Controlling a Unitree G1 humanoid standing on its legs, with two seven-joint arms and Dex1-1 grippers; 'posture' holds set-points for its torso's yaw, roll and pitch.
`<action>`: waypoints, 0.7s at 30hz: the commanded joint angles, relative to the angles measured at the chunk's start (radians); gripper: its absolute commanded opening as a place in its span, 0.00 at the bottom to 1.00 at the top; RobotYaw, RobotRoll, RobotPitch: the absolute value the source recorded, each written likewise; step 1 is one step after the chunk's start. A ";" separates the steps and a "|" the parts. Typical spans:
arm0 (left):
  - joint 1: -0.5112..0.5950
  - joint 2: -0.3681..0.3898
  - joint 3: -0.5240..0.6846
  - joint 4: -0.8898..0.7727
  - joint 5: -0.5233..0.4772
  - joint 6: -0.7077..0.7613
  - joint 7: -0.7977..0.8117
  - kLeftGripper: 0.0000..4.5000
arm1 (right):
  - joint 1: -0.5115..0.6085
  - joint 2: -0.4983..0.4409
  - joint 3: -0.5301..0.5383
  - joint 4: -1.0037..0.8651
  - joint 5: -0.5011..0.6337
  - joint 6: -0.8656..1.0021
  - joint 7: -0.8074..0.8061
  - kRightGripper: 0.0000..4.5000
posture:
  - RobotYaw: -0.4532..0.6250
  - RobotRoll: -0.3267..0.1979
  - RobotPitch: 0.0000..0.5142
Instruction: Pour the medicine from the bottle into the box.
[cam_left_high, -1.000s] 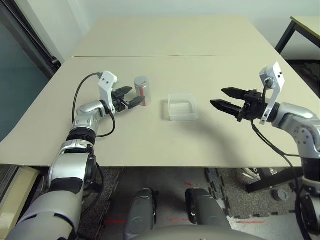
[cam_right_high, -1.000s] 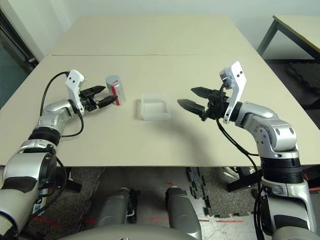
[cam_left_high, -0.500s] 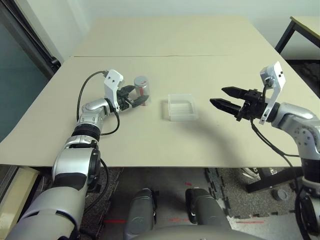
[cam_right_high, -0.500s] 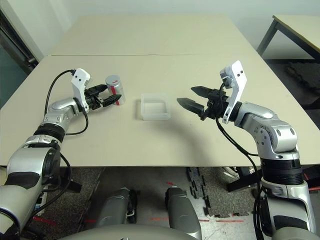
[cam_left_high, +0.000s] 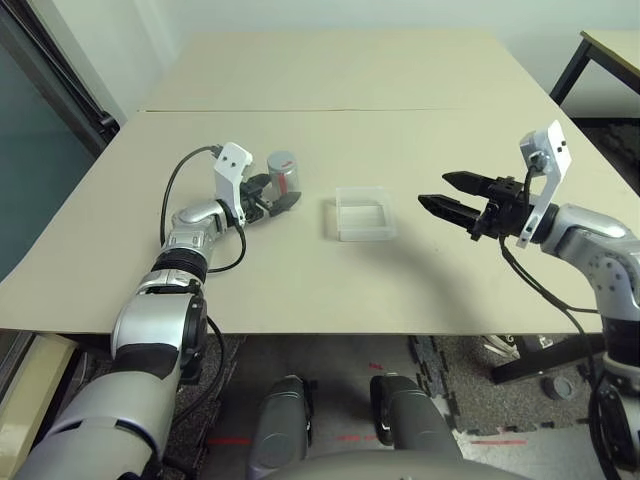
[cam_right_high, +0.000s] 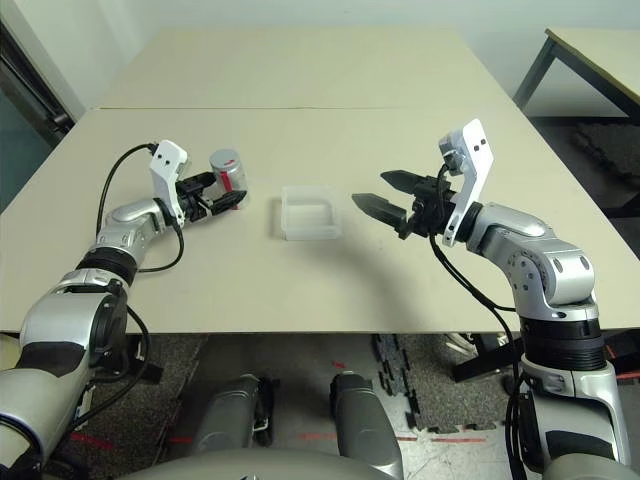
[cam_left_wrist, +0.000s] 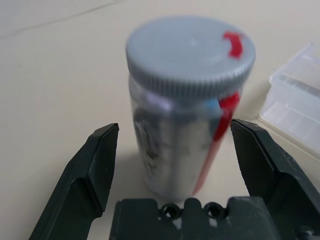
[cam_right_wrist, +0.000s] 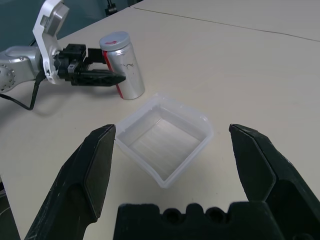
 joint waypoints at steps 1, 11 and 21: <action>-0.019 -0.011 -0.002 0.029 0.020 -0.010 0.018 0.99 | -0.005 0.003 -0.015 -0.013 0.013 0.008 -0.007 1.00 | 0.31 0.62 0.22; -0.037 -0.032 -0.003 0.050 0.033 -0.017 0.040 0.99 | -0.014 0.007 -0.017 -0.004 0.013 0.002 -0.011 1.00 | 0.31 0.62 0.21; -0.046 -0.042 -0.003 0.065 0.049 -0.017 0.058 0.99 | -0.015 0.019 -0.020 -0.004 0.011 -0.004 -0.017 1.00 | 0.30 0.62 0.21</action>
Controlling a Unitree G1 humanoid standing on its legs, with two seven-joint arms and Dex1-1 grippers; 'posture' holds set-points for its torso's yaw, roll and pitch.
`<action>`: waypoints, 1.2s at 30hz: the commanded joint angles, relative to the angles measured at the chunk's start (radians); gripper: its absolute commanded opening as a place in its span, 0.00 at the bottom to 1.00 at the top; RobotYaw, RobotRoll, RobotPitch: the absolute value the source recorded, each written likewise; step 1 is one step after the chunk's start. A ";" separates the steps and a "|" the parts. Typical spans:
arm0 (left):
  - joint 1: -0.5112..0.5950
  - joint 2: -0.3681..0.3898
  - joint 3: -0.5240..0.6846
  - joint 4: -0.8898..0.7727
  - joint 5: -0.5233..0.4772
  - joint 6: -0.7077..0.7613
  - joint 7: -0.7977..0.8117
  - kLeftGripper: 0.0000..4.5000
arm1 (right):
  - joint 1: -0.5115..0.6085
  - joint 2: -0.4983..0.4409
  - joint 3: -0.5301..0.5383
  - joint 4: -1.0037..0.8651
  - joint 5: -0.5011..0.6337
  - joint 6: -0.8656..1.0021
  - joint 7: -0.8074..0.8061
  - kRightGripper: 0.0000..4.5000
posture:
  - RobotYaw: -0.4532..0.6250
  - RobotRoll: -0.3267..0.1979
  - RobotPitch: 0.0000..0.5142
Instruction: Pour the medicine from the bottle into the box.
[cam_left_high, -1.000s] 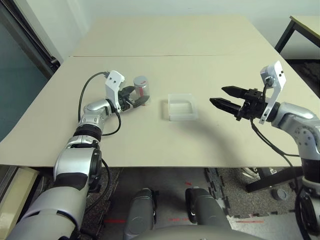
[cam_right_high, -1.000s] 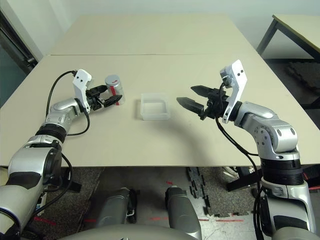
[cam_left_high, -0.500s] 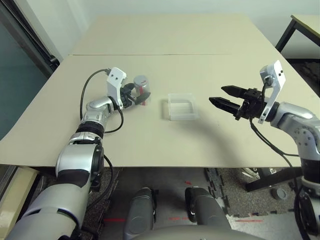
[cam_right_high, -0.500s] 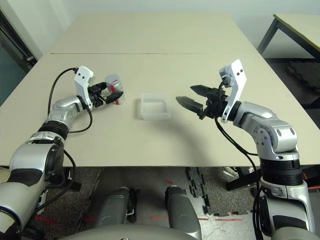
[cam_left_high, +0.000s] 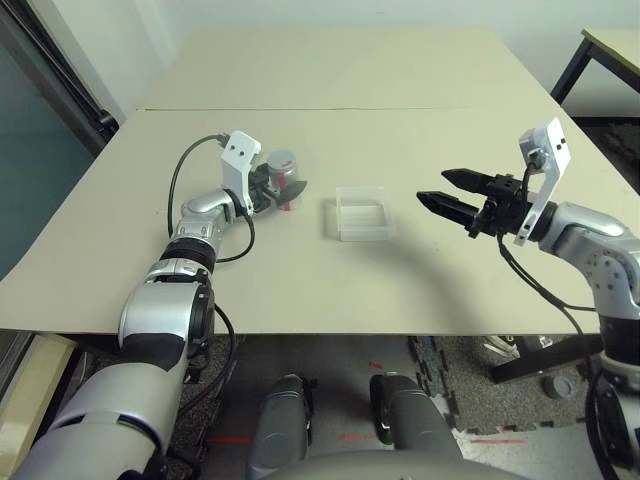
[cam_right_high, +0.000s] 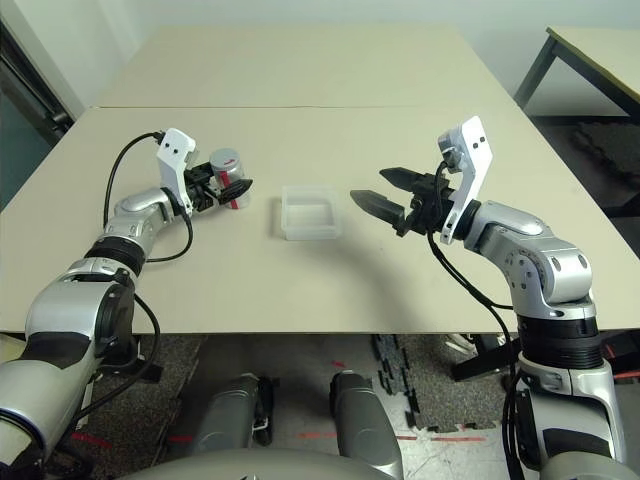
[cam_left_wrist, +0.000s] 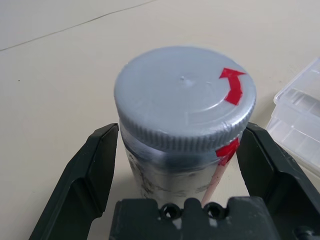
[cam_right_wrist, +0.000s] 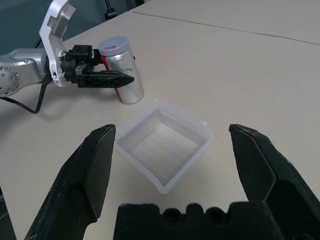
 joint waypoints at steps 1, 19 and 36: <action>-0.007 -0.007 -0.004 0.028 0.019 -0.006 0.006 0.99 | -0.004 0.001 -0.020 -0.005 0.010 -0.004 -0.003 1.00 | 0.30 0.62 0.21; 0.014 -0.017 -0.001 0.045 0.036 -0.002 0.037 0.99 | -0.006 0.010 -0.024 -0.011 0.009 0.000 -0.007 1.00 | 0.30 0.62 0.21; 0.024 -0.020 0.000 0.052 0.049 0.001 0.058 0.99 | -0.004 0.014 -0.026 -0.022 0.014 0.007 -0.017 1.00 | 0.29 0.62 0.21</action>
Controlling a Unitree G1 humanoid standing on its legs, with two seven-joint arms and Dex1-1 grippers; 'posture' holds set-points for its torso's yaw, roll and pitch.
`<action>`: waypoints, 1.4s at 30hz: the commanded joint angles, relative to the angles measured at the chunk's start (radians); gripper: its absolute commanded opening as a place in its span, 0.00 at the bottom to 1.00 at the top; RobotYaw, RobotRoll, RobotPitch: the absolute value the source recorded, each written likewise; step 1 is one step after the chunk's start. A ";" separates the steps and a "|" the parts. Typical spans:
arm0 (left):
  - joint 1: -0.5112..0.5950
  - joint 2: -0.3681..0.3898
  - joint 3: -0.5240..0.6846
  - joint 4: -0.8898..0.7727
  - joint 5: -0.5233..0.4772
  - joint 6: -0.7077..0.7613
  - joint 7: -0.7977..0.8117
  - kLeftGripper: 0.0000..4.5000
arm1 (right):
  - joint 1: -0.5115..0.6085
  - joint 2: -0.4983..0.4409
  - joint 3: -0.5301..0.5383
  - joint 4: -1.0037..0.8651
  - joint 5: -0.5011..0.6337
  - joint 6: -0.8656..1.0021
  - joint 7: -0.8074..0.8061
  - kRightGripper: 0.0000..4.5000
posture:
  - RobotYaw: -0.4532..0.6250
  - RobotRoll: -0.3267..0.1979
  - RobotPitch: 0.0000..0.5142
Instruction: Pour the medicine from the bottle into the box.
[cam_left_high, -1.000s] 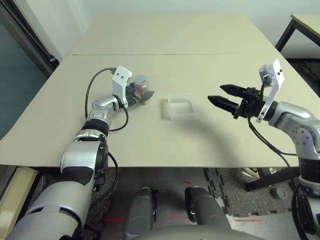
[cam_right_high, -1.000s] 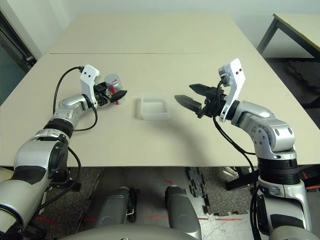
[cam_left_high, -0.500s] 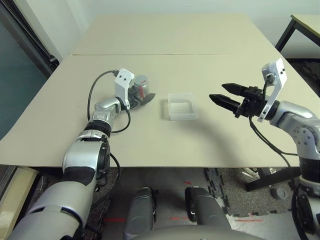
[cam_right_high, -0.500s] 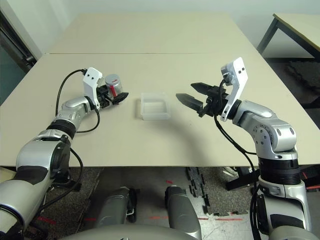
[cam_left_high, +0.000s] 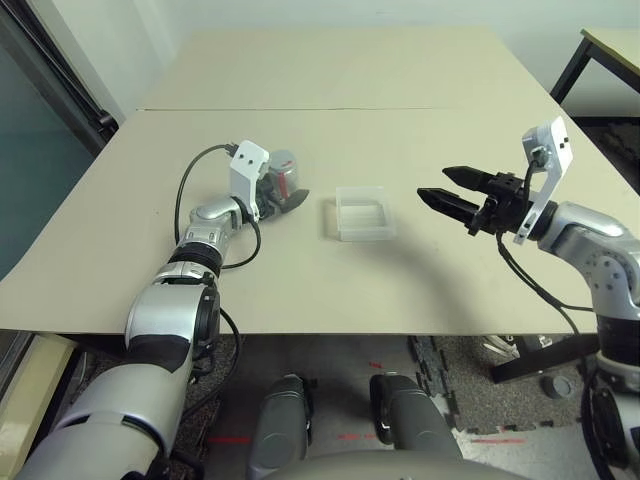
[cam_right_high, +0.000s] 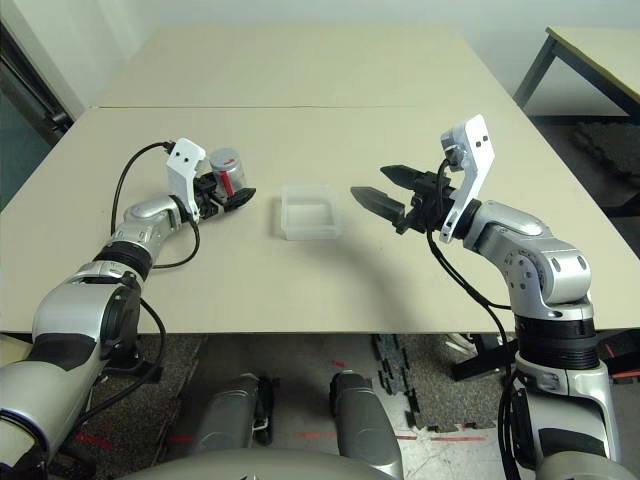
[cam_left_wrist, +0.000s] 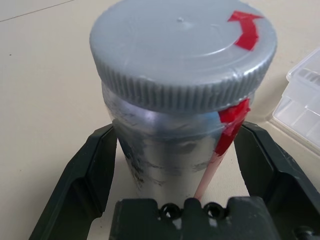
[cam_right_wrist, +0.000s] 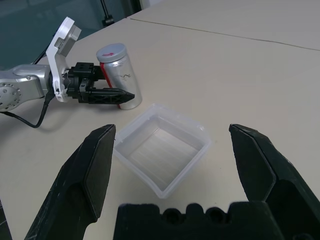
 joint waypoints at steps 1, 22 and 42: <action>0.011 -0.002 0.001 0.020 0.013 0.002 0.009 0.99 | -0.004 0.001 -0.008 -0.018 0.014 0.007 -0.003 1.00 | 0.29 0.62 0.21; -0.011 0.001 -0.014 -0.016 0.010 -0.011 -0.095 0.62 | -0.019 0.002 0.001 0.001 0.012 -0.003 0.006 1.00 | 0.31 0.62 0.19; 0.067 0.101 -0.101 -0.602 -0.113 0.274 -0.581 0.62 | -0.336 -0.069 0.185 0.256 -0.104 -0.057 0.321 1.00 | 0.41 0.62 0.16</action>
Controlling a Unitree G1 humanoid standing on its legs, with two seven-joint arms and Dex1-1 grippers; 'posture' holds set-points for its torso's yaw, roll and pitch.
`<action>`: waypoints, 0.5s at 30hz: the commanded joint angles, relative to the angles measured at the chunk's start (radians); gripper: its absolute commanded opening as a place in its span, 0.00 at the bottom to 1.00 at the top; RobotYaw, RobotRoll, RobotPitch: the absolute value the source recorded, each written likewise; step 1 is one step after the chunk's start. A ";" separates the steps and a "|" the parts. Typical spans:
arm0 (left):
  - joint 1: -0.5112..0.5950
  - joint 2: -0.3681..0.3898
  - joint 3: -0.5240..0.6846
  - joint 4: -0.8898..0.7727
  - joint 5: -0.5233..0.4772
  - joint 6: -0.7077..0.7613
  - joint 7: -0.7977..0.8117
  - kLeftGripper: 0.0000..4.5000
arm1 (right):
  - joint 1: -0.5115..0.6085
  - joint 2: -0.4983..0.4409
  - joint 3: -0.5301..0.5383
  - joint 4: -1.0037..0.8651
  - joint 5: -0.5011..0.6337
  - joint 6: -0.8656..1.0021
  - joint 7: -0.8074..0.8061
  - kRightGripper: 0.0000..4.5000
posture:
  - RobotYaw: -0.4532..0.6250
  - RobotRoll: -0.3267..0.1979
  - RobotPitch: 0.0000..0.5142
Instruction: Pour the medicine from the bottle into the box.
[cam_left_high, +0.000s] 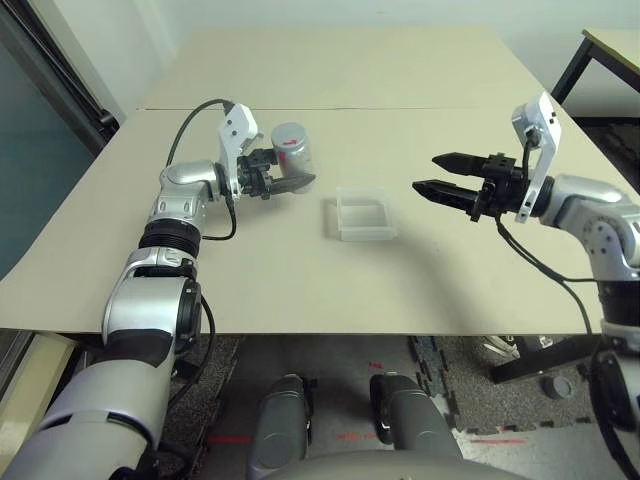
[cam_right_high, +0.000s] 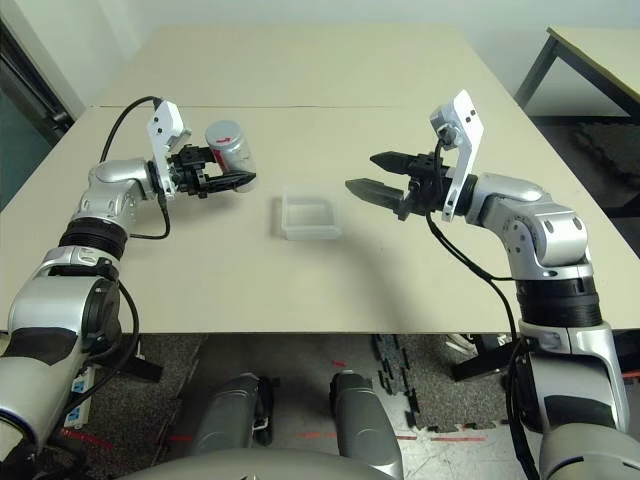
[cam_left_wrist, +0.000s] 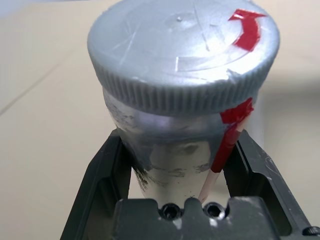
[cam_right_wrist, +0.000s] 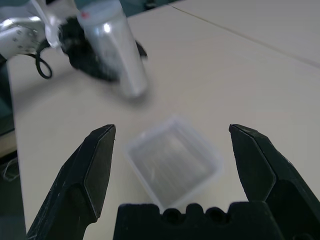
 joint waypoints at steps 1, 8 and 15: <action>0.034 -0.011 -0.031 -0.138 -0.042 0.123 -0.007 0.62 | -0.041 0.013 0.036 0.012 -0.013 0.000 0.039 1.00 | 0.41 0.62 0.16; 0.069 -0.040 -0.084 -0.276 -0.075 0.262 0.002 0.62 | -0.085 0.048 0.075 -0.022 -0.001 0.024 0.072 1.00 | 0.41 0.62 0.15; 0.048 -0.057 -0.128 -0.283 -0.089 0.277 -0.018 0.62 | -0.116 0.085 0.093 -0.047 0.001 0.038 0.075 1.00 | 0.40 0.62 0.15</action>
